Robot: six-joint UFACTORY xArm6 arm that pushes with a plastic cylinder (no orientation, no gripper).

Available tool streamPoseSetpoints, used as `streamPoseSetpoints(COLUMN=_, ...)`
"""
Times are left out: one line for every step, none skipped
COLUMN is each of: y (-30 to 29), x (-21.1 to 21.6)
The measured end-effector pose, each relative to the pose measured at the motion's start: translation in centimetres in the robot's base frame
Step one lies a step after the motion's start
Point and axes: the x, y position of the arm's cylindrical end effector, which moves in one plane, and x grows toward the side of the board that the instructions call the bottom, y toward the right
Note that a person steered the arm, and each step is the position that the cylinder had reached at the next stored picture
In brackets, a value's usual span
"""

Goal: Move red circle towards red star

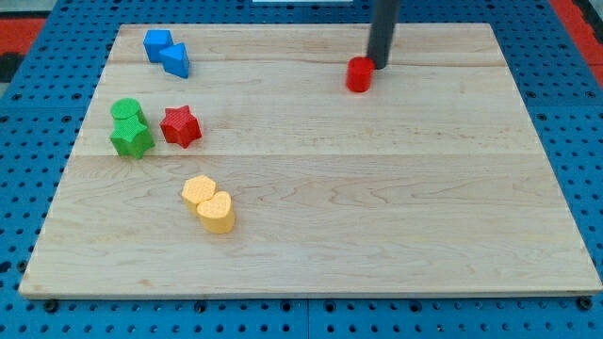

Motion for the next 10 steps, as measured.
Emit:
streamPoseSetpoints(y=-3.7, x=3.0)
streamPoseSetpoints(y=-5.6, x=5.6)
streamPoseSetpoints(y=-5.7, x=5.6)
streamPoseSetpoints(y=-5.7, x=5.6)
streamPoseSetpoints(y=-5.7, x=5.6)
streamPoseSetpoints(y=-5.7, x=5.6)
streamPoseSetpoints(y=-5.7, x=5.6)
streamPoseSetpoints(y=-5.7, x=6.6)
streamPoseSetpoints(y=-7.4, x=8.7)
streamPoseSetpoints(y=-6.7, x=10.9)
